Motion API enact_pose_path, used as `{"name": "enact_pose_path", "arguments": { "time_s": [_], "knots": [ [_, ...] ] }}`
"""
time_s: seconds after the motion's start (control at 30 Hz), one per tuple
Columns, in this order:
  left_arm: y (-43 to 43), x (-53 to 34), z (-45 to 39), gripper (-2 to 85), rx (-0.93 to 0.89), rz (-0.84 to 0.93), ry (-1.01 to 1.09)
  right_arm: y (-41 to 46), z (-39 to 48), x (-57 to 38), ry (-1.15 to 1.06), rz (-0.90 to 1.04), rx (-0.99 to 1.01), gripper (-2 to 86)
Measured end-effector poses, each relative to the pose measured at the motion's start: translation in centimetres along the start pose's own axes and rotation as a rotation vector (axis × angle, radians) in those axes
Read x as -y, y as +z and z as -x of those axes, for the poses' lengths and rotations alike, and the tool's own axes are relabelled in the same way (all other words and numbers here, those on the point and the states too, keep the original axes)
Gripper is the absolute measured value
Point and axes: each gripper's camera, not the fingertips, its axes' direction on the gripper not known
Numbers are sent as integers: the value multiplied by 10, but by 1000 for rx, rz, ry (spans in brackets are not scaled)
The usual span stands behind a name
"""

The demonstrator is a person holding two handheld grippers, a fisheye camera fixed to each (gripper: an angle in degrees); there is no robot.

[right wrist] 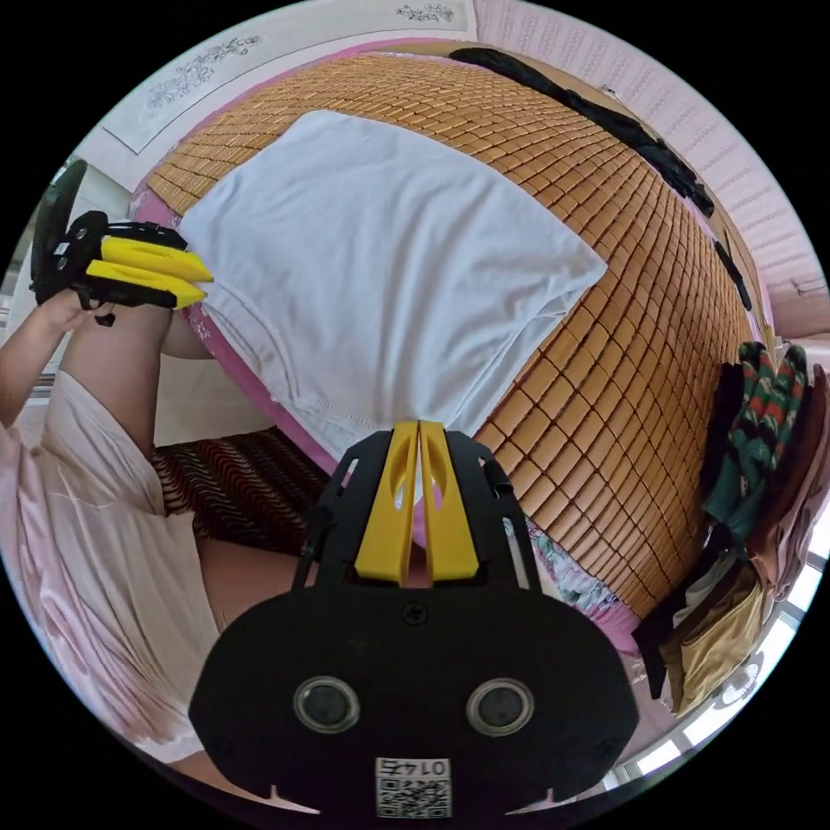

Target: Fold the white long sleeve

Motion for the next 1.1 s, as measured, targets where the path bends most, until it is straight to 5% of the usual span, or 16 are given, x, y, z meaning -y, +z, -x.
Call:
{"name": "enact_pose_path", "arguments": {
  "time_s": [0.33, 0.6, 0.83, 1.1],
  "knots": [
    [52, -25, -26, -10, 104, -31, 33, -26, -22, 8, -33, 79, 53, -4],
    [71, -41, -32, -10, 79, -74, -13, -75, -18, 155, -216, -209, -1, -5],
    [88, -51, -36, -10, 49, -93, -22, -53, -34, 215, -317, 19, 30, -5],
    [102, -60, -50, -8, 74, -87, -4, -42, -76, 221, -189, -50, -37, -3]
  ]
}}
